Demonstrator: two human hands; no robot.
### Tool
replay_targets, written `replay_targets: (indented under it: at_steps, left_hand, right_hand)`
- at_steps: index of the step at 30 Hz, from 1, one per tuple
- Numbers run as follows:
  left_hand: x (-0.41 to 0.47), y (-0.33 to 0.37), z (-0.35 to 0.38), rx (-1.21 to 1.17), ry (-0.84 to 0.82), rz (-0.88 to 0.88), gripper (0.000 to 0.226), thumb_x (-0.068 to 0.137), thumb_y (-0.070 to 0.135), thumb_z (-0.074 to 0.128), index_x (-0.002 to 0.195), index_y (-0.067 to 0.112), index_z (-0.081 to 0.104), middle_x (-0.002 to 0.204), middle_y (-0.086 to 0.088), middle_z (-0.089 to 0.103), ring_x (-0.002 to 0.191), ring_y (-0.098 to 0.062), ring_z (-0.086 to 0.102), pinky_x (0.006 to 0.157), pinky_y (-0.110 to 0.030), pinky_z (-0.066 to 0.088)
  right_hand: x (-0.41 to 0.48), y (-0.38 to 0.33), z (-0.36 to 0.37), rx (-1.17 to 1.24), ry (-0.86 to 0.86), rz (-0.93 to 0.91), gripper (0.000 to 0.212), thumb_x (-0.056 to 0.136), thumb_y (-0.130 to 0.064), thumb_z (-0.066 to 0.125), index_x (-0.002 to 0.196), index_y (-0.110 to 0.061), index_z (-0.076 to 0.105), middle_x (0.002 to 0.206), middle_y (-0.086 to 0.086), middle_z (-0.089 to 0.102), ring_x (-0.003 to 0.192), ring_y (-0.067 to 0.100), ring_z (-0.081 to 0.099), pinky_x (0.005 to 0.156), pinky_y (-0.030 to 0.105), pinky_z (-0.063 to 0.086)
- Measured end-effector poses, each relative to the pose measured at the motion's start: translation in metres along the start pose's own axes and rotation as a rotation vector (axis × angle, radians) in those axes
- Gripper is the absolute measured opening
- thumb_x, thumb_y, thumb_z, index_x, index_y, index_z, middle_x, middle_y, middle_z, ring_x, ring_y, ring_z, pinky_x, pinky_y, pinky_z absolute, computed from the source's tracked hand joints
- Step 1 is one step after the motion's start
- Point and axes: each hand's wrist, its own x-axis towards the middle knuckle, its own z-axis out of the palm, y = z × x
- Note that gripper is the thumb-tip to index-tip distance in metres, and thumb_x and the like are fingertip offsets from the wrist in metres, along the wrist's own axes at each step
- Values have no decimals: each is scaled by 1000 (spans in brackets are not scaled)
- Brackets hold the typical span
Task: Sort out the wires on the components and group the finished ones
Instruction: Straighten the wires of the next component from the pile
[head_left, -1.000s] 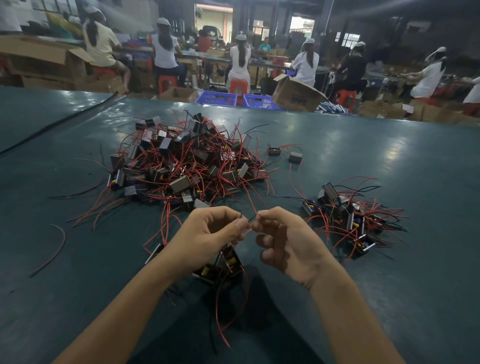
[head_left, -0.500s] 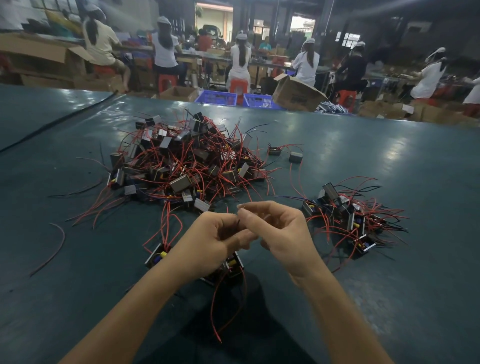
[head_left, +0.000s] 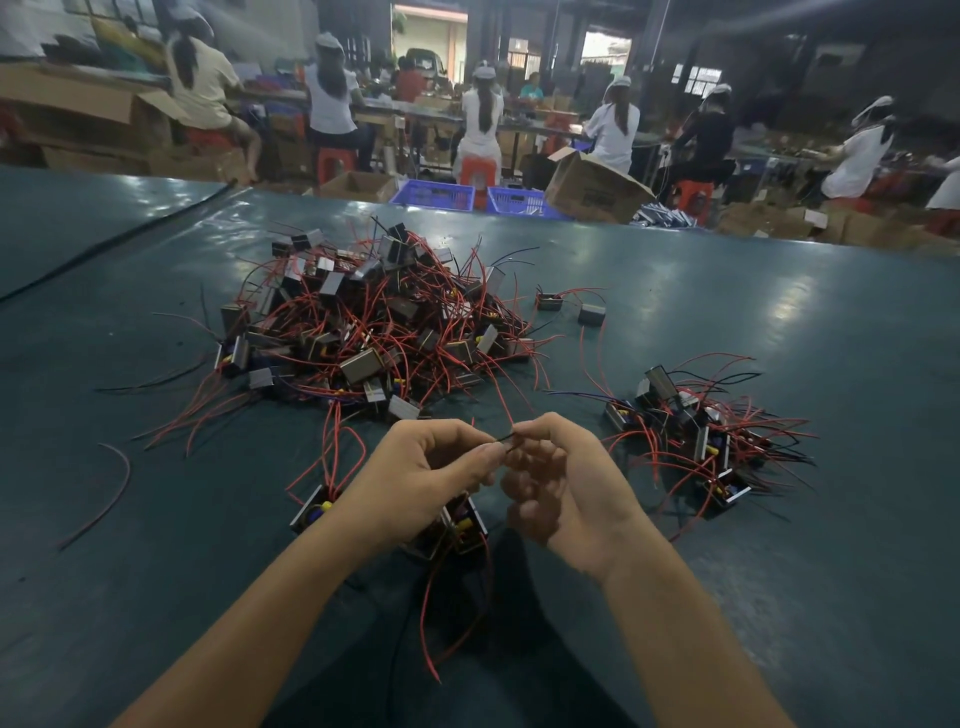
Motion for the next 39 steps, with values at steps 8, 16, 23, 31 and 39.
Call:
replay_targets:
  at_steps: [8, 16, 23, 31, 39]
  left_hand:
    - [4, -4, 1, -101, 75, -40, 16, 88, 19, 58, 80, 9, 68, 58, 7, 61, 57, -2, 54, 62, -13, 46]
    - [3, -6, 2, -166, 84, -73, 22, 80, 36, 59, 75, 16, 67, 59, 6, 58, 58, -6, 51, 64, -21, 44]
    - [2, -7, 4, -168, 232, -70, 24, 77, 41, 63, 76, 18, 72, 61, 5, 62, 59, -6, 54, 60, -16, 48]
    - [3, -7, 2, -90, 265, -22, 15, 88, 15, 67, 75, 19, 73, 59, 10, 63, 56, 1, 55, 56, -11, 44]
    - [1, -5, 5, 62, 57, 30, 20, 88, 1, 65, 75, 14, 72, 63, -3, 60, 59, -13, 49, 56, -24, 39]
  right_hand:
    - [2, 2, 2, 182, -103, 53, 16, 65, -22, 69, 74, -14, 59, 66, -4, 58, 44, 6, 43, 31, 15, 27]
    - [2, 7, 6, 252, -88, -22, 9, 73, -20, 73, 69, -16, 66, 67, -4, 58, 45, 5, 43, 31, 15, 27]
    - [11, 23, 5, -431, 295, -923, 16, 82, -13, 75, 70, -22, 71, 64, -8, 60, 51, 5, 47, 48, 16, 39]
    - [15, 17, -12, -1036, 351, -1478, 9, 86, -15, 74, 84, -6, 75, 89, 2, 60, 71, 12, 58, 54, 26, 49]
    - [9, 4, -14, -780, 62, -997, 8, 82, -9, 77, 76, -13, 74, 68, -6, 69, 62, 6, 62, 55, 12, 43]
